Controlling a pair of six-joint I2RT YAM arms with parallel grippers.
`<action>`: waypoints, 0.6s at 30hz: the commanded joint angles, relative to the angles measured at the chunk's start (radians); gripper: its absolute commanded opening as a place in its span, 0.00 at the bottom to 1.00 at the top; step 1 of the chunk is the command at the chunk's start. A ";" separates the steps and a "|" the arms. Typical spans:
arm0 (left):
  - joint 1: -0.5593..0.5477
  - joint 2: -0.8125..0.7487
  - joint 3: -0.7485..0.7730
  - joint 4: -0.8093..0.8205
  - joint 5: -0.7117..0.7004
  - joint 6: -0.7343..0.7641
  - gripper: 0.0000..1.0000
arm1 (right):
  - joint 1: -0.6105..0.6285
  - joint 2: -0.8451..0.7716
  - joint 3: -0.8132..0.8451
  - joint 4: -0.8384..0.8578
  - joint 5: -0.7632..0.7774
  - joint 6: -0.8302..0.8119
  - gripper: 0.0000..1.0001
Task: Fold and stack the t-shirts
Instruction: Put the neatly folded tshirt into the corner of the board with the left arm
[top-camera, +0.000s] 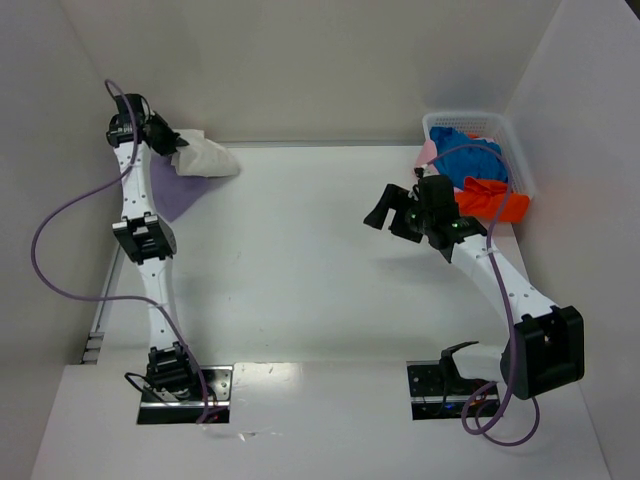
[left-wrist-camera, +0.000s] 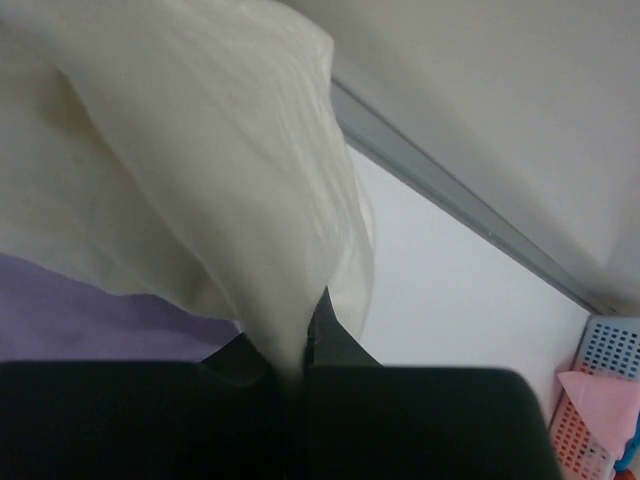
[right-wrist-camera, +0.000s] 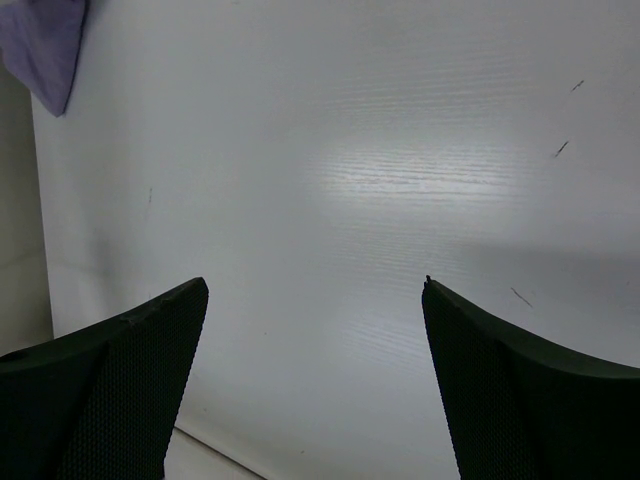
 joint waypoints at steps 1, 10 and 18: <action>0.019 -0.063 0.054 -0.030 0.005 0.039 0.00 | -0.002 -0.015 -0.002 -0.006 -0.027 -0.002 0.93; 0.097 -0.149 0.054 -0.053 0.011 0.041 0.00 | -0.002 -0.026 -0.020 0.003 -0.027 -0.011 0.93; 0.145 -0.255 -0.093 -0.062 -0.035 0.085 0.00 | -0.002 -0.026 -0.030 0.003 -0.036 -0.021 0.93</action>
